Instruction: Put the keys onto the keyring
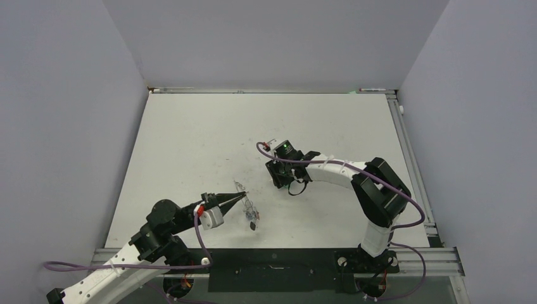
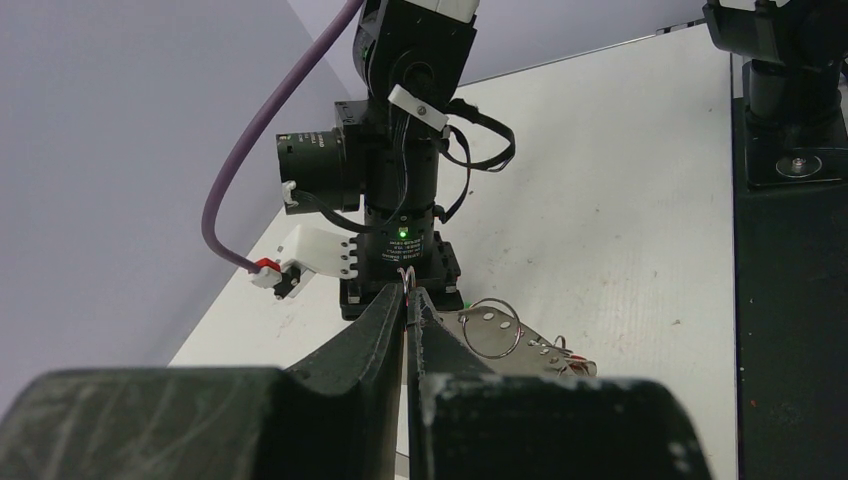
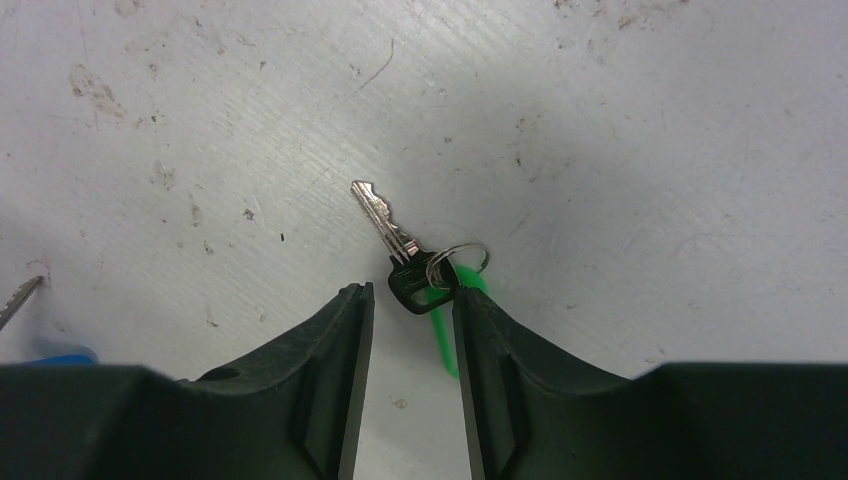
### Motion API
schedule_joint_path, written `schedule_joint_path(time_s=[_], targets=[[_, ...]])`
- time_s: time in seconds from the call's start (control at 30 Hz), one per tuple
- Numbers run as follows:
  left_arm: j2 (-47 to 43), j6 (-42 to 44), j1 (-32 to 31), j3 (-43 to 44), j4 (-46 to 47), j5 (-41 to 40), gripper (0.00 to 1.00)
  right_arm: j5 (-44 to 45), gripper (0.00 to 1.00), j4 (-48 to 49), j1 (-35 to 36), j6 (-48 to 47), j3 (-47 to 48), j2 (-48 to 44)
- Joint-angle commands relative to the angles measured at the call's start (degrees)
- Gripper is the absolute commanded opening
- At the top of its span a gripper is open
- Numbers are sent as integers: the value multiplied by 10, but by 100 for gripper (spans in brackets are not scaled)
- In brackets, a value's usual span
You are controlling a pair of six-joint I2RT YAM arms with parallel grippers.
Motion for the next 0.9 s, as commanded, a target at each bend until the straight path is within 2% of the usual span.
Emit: schedule_joint_path(time_s=[0.0,0.47,0.63,0.73,0.77,0.8,0.87], targets=[[0,3,3,5,50,11,0,28,36,-1,6,-8,29,10],[-4,3,3,5,49,11,0,51,33,9,14,1,40,23],[-5,3,4,5,49,11,0,53,26,11,15,3,40,39],[-4,3,4,4,49,11,0,58,16,8,16,2,40,42],[-4,3,4,4,50,11,0,61,8,7,15,3,39,42],[-3,3,3,4,50,11,0,65,6,6,15,3,39,41],[-4,4,3,4,50,11,0,68,5,6,16,1,38,35]])
